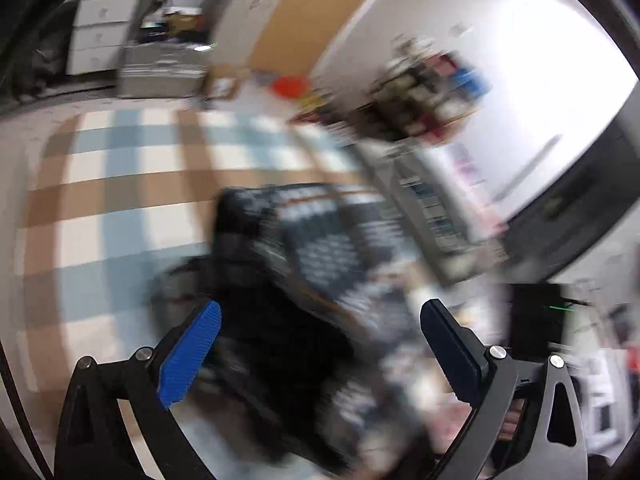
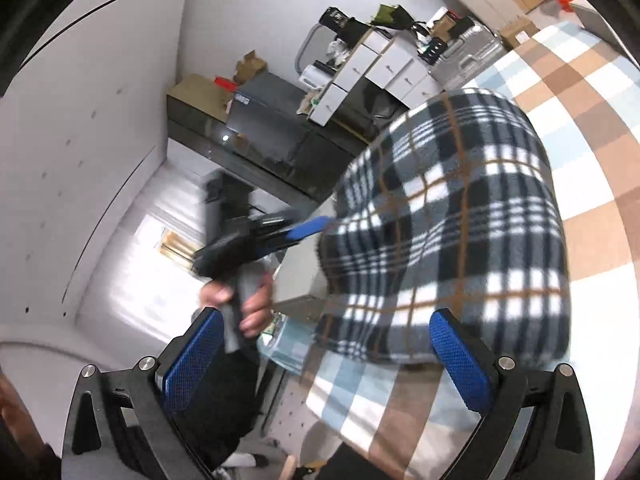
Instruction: Fold large clothes
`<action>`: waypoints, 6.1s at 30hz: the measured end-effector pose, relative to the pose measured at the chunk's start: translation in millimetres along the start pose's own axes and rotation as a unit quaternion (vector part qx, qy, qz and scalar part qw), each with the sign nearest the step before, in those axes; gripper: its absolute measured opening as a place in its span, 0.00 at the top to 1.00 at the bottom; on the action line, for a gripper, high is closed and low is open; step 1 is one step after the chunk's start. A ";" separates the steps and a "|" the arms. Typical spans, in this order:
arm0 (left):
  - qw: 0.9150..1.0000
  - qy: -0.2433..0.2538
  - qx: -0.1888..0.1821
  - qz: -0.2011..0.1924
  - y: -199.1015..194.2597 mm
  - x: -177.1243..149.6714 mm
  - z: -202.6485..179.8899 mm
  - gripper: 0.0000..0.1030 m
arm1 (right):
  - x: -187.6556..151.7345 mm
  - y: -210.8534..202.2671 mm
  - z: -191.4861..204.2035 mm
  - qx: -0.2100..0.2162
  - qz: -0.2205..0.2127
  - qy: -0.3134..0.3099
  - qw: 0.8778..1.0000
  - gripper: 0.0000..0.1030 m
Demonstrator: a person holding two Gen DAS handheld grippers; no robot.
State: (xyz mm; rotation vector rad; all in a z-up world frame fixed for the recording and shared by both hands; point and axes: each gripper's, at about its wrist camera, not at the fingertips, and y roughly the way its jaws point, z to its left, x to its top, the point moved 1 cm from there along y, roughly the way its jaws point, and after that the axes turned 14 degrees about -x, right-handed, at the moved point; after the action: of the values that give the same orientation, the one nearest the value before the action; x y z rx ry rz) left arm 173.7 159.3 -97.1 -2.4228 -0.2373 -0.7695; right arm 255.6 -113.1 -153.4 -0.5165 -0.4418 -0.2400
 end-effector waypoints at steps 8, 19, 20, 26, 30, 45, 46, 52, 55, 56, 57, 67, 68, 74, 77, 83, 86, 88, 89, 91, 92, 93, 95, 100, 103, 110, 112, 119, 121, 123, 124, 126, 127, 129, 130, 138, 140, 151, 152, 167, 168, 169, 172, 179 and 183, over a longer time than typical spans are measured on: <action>0.995 0.026 -0.091 0.044 33.0 -32.9 -43.7 0.05 | 9.0 49.6 -71.9 0.118 0.070 0.175 0.975 0.00; 0.993 -0.107 -0.043 0.019 64.5 -57.3 50.4 0.05 | -7.2 47.6 -93.1 0.183 0.053 0.228 0.955 0.00; 0.994 -0.102 -0.044 0.009 58.7 -60.4 52.0 0.05 | -2.9 42.4 -83.8 0.162 0.054 0.205 0.964 0.00; 1.000 -0.023 0.006 0.001 53.7 -78.2 33.2 0.05 | 52.4 15.4 6.4 0.000 0.039 0.023 0.999 0.00; 0.999 0.013 0.037 0.002 64.5 -87.0 26.4 0.05 | 90.1 45.6 65.5 -0.235 0.011 -0.154 0.960 0.00; 0.999 0.019 0.039 0.013 70.5 -89.7 32.6 0.05 | 103.9 199.4 62.5 -0.484 0.159 -0.373 0.776 0.00; 0.999 0.016 0.037 0.012 71.5 -88.9 32.9 0.05 | 103.9 203.8 58.9 -0.483 0.167 -0.369 0.776 0.00; 0.999 0.014 0.030 0.014 71.0 -86.7 36.3 0.05 | 108.6 214.8 39.8 -0.471 0.190 -0.358 0.783 0.00; 1.000 0.010 0.025 0.014 71.3 -85.7 37.0 0.05 | 108.6 213.7 32.7 -0.460 0.184 -0.351 0.794 0.00; 1.000 0.010 0.024 0.015 71.8 -87.7 39.5 0.05 | 108.6 211.7 30.9 -0.456 0.181 -0.348 0.799 0.00; 1.000 0.009 0.024 0.015 71.5 -87.2 39.7 0.05 | 109.0 210.4 28.8 -0.452 0.178 -0.344 0.803 0.00; 0.999 -0.014 0.033 0.037 72.1 -78.9 35.0 0.05 | 125.8 115.5 69.5 -0.367 0.094 -0.282 0.881 0.00; 0.999 -0.020 0.034 0.036 71.6 -77.9 35.1 0.05 | 124.2 102.0 70.6 -0.356 0.089 -0.267 0.891 0.00; 0.998 -0.046 0.042 0.024 64.1 -63.6 29.5 0.05 | 83.8 42.9 47.6 -0.225 0.124 -0.186 0.948 0.01; 0.998 -0.027 0.054 0.016 56.9 -52.5 20.0 0.05 | 69.5 43.9 15.5 -0.182 0.154 -0.125 0.963 0.01; 0.997 -0.025 0.071 0.024 66.6 -41.9 27.0 0.05 | 54.2 68.2 -19.5 -0.106 0.180 -0.075 0.975 0.00; 0.994 -0.047 0.089 0.042 81.8 -47.4 47.2 0.05 | 57.0 73.6 -30.0 -0.062 0.181 -0.034 0.981 0.00; 0.993 -0.051 0.093 0.043 85.7 -50.0 51.3 0.05 | 55.9 79.7 -38.5 -0.028 0.182 -0.018 0.983 0.00; 0.993 -0.046 0.097 0.043 88.0 -51.9 52.2 0.05 | 55.7 82.3 -40.6 -0.015 0.182 -0.012 0.983 0.00; 0.993 -0.028 0.107 0.050 94.3 -55.9 52.0 0.05 | 55.2 86.3 -38.6 -0.008 0.182 -0.015 0.983 0.00; 0.992 -0.015 0.116 0.054 98.2 -57.8 50.4 0.05 | 54.5 89.0 -35.5 -0.010 0.183 -0.023 0.983 0.00; 0.991 -0.007 0.123 0.055 103.0 -58.4 45.9 0.05 | 52.7 91.4 -29.9 -0.017 0.180 -0.037 0.983 0.00; 0.989 0.017 0.135 0.054 107.5 -63.0 40.3 0.05 | 45.0 92.8 -17.4 -0.037 0.168 -0.077 0.982 0.00; 0.991 0.008 0.123 0.056 100.3 -55.8 35.7 0.05 | 47.6 80.0 -2.4 -0.029 0.176 -0.058 0.982 0.00; 0.991 0.009 0.119 0.059 95.8 -59.4 38.7 0.05 | 47.9 58.7 12.1 0.035 0.181 -0.049 0.982 0.00; 0.991 0.015 0.114 0.062 93.3 -63.4 38.0 0.05 | 9.0 90.5 -16.1 0.017 0.262 0.012 0.965 0.00; 0.992 0.008 0.111 0.065 90.7 -61.1 38.1 0.05 | 7.3 98.0 -18.3 0.017 0.260 0.020 0.965 0.00; 0.998 -0.057 -0.018 0.030 41.7 -14.5 38.6 0.05 | 0.8 93.6 -10.1 -0.006 0.240 0.003 0.971 0.00; 0.996 -0.042 -0.071 0.034 40.6 3.7 31.9 0.05 | -1.3 85.8 -21.7 0.000 0.238 0.014 0.971 0.00; 0.995 -0.020 -0.092 0.031 45.1 23.4 28.6 0.05 | 1.2 82.5 -26.4 0.001 0.239 0.014 0.971 0.00; 0.996 -0.018 -0.084 0.033 50.7 34.1 32.5 0.05 | 1.9 80.8 -30.8 0.000 0.240 0.012 0.971 0.00; 0.998 -0.036 -0.049 0.033 59.4 45.7 47.9 0.05 | -3.8 74.0 -30.3 -0.001 0.243 0.003 0.970 0.00; 0.997 -0.047 -0.042 0.042 66.8 50.0 57.1 0.05 | -5.3 73.6 -31.1 -0.001 0.246 0.001 0.969 0.00; 0.996 -0.082 -0.018 0.043 79.6 52.5 83.5 0.05 | -14.0 75.1 -30.7 -0.001 0.255 0.005 0.967 0.00; 0.995 -0.096 -0.006 0.041 84.0 46.3 92.3 0.05 | -17.0 76.0 -32.2 -0.001 0.261 0.009 0.965 0.00; 0.997 -0.065 0.008 0.035 93.9 31.9 93.1 0.06 | -32.2 75.4 -59.6 -0.067 0.282 0.050 0.956 0.02; 0.996 -0.080 -0.012 0.025 87.6 35.9 91.7 0.05 | -33.8 65.2 -51.9 -0.046 0.281 0.029 0.958 0.01; 0.993 -0.089 0.069 0.027 35.2 4.4 72.3 0.05 | -4.7 -22.8 -40.7 -0.027 0.186 0.000 0.982 0.00; 0.992 -0.095 0.072 0.035 35.8 -2.0 76.6 0.05 | 3.4 -28.7 -43.1 -0.043 0.172 -0.005 0.984 0.00; 0.963 -0.246 -0.032 0.109 87.2 -11.5 145.7 0.05 | 82.9 43.5 -85.5 -0.140 0.205 -0.028 0.968 0.00; 0.963 -0.243 -0.030 0.112 87.6 -11.2 145.2 0.05 | 84.6 47.1 -87.3 -0.135 0.212 -0.027 0.968 0.00; 0.964 -0.235 -0.023 0.120 90.2 -10.7 144.1 0.05 | 84.7 48.6 -87.7 -0.133 0.216 -0.027 0.967 0.00; 0.965 -0.213 -0.017 0.152 102.0 -9.7 139.3 0.05 | 80.7 54.1 -88.3 -0.129 0.237 -0.030 0.962 0.00; 0.962 -0.220 -0.021 0.163 115.5 -3.8 145.7 0.06 | 91.4 59.6 -100.3 -0.103 0.281 -0.015 0.954 0.00; 0.962 -0.217 -0.032 0.160 117.7 0.5 145.6 0.17 | 98.7 60.5 -101.2 -0.087 0.277 -0.019 0.957 0.00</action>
State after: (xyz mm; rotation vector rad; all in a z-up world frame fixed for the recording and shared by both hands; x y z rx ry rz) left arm 281.6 147.4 -249.7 -2.5777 0.0151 -0.0989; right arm 397.2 -125.9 -212.1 -0.7976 -0.2980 0.2742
